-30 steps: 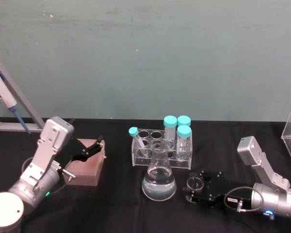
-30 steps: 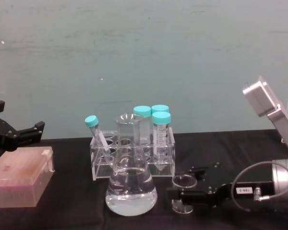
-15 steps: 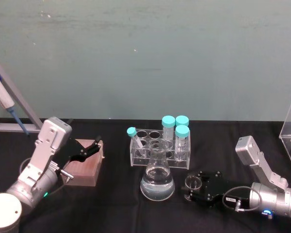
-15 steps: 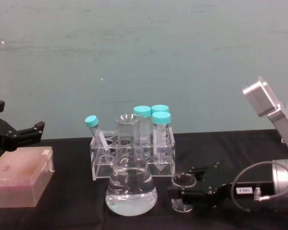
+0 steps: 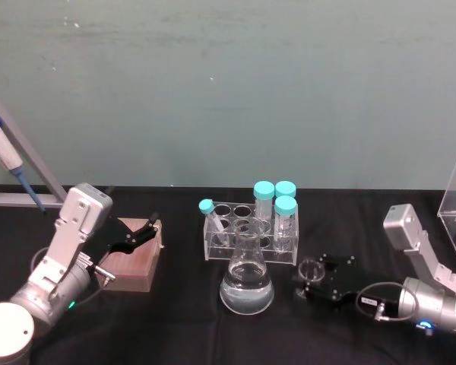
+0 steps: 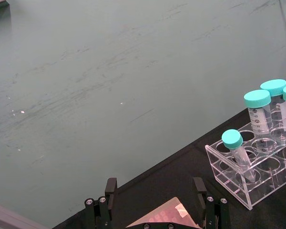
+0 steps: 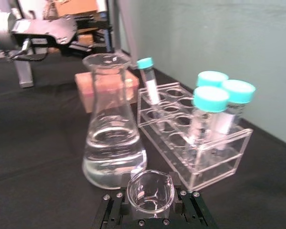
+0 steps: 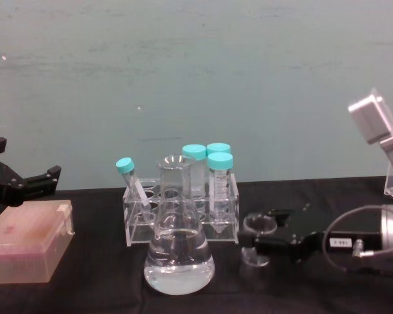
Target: Place the experimental apparatus aside using one hand.
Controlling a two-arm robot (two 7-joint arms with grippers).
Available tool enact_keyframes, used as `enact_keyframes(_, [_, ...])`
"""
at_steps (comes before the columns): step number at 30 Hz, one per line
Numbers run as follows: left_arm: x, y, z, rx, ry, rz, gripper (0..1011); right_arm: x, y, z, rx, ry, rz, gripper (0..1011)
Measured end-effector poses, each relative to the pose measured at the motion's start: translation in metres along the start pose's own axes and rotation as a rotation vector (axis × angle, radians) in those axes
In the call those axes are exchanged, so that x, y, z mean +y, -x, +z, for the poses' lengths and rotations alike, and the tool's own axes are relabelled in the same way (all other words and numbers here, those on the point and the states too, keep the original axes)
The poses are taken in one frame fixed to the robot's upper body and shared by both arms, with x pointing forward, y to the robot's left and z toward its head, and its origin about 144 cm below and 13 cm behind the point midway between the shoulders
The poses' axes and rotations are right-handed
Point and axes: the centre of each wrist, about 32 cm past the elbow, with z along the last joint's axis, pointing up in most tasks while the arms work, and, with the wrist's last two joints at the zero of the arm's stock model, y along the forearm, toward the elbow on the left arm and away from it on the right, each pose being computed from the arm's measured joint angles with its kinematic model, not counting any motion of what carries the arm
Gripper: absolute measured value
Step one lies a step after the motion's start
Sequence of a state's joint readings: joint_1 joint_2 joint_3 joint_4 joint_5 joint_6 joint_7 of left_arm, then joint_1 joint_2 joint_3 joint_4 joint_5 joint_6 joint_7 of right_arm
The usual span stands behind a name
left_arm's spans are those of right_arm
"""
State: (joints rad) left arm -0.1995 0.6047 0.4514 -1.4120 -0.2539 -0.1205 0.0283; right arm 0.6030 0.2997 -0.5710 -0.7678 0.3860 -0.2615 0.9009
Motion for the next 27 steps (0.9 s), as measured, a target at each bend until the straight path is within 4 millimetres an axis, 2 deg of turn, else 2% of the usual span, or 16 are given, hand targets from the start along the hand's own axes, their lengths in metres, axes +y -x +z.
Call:
enact_keyframes(17, [0.0,0.0,0.0,0.0,0.0,0.0,1000,-0.015,-0.022,0.008,-0.005,-0.025,-0.275,488])
enact_keyframes(27, [0.0,0.0,0.0,0.0,0.0,0.0,1000,-0.009,-0.015,0.011,-0.013,-0.033,-0.449,487])
